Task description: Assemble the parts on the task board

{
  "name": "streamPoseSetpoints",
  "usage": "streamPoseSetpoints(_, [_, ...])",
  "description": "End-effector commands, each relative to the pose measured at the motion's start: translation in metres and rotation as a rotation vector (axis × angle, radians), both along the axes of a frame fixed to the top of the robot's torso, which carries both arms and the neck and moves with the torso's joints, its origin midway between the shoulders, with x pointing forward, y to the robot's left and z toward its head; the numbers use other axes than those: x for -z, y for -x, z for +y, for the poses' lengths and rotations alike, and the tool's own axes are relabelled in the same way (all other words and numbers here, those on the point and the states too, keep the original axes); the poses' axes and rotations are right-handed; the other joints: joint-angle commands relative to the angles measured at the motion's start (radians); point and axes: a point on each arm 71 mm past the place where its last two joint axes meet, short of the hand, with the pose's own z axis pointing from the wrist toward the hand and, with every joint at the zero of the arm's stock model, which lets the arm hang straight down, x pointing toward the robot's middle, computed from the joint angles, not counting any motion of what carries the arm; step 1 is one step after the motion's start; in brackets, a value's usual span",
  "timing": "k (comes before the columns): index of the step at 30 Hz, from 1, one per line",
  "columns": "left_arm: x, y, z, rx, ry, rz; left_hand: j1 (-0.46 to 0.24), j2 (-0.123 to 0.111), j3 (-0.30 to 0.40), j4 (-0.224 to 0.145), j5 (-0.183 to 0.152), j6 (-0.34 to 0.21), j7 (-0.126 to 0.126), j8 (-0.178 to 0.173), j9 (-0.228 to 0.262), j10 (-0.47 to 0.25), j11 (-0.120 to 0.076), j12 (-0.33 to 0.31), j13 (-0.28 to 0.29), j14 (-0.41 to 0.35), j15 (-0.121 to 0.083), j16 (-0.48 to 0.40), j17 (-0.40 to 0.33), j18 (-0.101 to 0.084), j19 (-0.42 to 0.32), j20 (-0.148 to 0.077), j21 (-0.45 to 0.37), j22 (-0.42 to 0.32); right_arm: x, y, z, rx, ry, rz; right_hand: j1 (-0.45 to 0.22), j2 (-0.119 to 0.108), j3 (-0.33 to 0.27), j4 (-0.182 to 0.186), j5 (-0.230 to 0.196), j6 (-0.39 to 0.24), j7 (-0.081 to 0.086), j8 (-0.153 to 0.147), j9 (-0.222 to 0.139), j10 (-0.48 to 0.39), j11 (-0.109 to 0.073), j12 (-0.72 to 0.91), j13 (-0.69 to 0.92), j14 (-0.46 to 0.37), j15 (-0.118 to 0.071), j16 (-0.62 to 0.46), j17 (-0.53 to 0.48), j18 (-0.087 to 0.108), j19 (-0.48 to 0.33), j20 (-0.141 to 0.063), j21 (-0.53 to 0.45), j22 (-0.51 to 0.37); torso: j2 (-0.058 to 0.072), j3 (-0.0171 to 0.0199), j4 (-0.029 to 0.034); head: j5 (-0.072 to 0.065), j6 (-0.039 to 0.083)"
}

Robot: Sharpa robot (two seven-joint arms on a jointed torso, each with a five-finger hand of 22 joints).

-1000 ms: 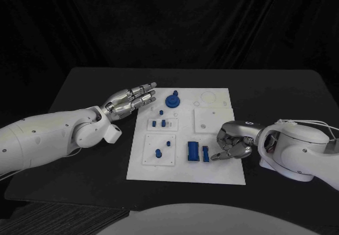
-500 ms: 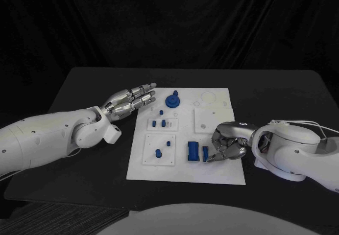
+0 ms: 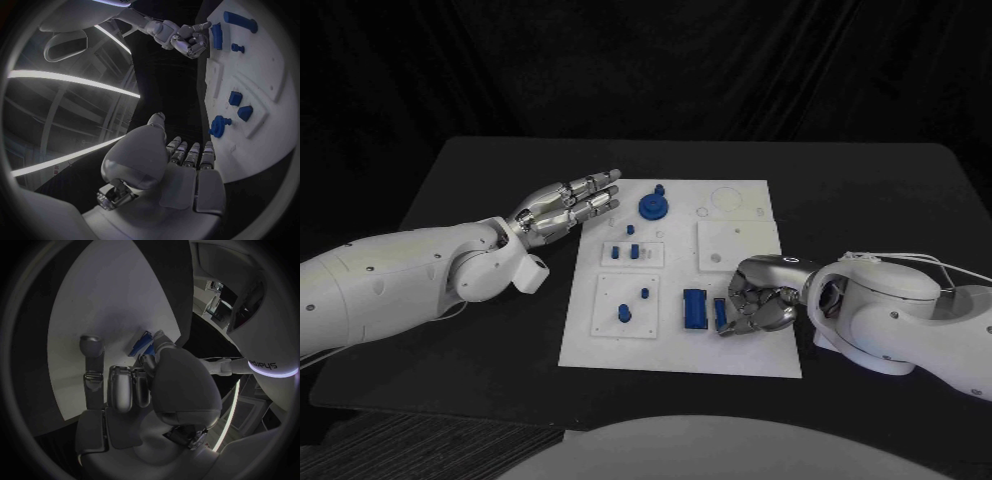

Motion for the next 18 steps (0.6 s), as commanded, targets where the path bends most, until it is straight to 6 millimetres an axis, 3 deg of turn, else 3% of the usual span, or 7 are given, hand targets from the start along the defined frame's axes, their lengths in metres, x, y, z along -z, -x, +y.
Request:
streamPoseSetpoints(1, [-0.0002,0.0011,-0.0019,0.015,0.012,0.002,0.012,0.0,0.002,-0.001,0.004,0.002,0.0,0.002,0.001,0.0,0.006,0.002,0.001,0.0,0.01,-0.003,-0.001,-0.011,0.0,0.01,0.004,0.0,0.0019,-0.0022,-0.0026,0.034,0.013,-0.012,0.021,0.018,0.008,-0.007,0.001,-0.011,0.0,-0.005,0.139,0.105,-0.002,0.004,0.263,0.072,-0.003,-0.006,0.099,0.017,-0.006,0.0,-0.006,0.055,0.0,0.0003,-0.0003,-0.001,0.0])
streamPoseSetpoints(6, [0.0001,0.0012,-0.0018,0.016,0.01,0.005,0.014,0.0,0.004,-0.002,0.005,0.002,0.0,0.002,0.001,0.0,0.007,0.002,0.001,0.0,0.011,-0.003,-0.001,-0.011,0.0,0.01,0.004,0.0,0.004,-0.0054,-0.0046,0.047,0.02,-0.013,0.038,0.033,0.013,-0.014,-0.011,-0.007,0.001,-0.001,0.141,0.105,-0.002,0.004,0.263,0.072,-0.003,-0.006,0.101,0.017,-0.006,-0.001,-0.008,0.055,0.0,0.0005,-0.0007,0.0,0.0])
streamPoseSetpoints(14, [0.0006,0.0013,-0.0021,0.018,0.006,0.011,0.019,0.004,0.01,-0.007,0.008,0.002,0.002,0.002,0.001,0.001,0.01,0.002,0.001,0.0,0.013,-0.003,-0.001,-0.012,0.0,0.012,0.004,0.0,0.0061,-0.0075,-0.0057,0.064,0.027,-0.001,0.052,0.085,0.005,-0.03,-0.012,0.004,0.001,0.012,0.144,0.105,-0.005,0.004,0.263,0.074,-0.005,-0.002,0.113,0.017,-0.006,-0.002,-0.012,0.055,0.001,0.0008,-0.0006,0.001,0.0])
streamPoseSetpoints(18, [0.0009,0.0012,-0.0018,0.017,0.004,0.013,0.024,0.005,0.017,-0.012,0.011,0.002,0.003,0.002,0.001,0.001,0.011,0.002,0.001,0.001,0.014,-0.003,-0.001,-0.013,0.0,0.013,0.004,0.001,0.0084,-0.0074,-0.0061,0.073,0.036,0.031,0.064,0.094,-0.008,-0.047,-0.012,0.007,0.002,0.017,0.145,0.105,-0.007,0.004,0.263,0.078,-0.006,0.006,0.13,0.016,-0.005,-0.003,-0.008,0.057,0.0,0.0001,-0.0008,0.002,0.0])
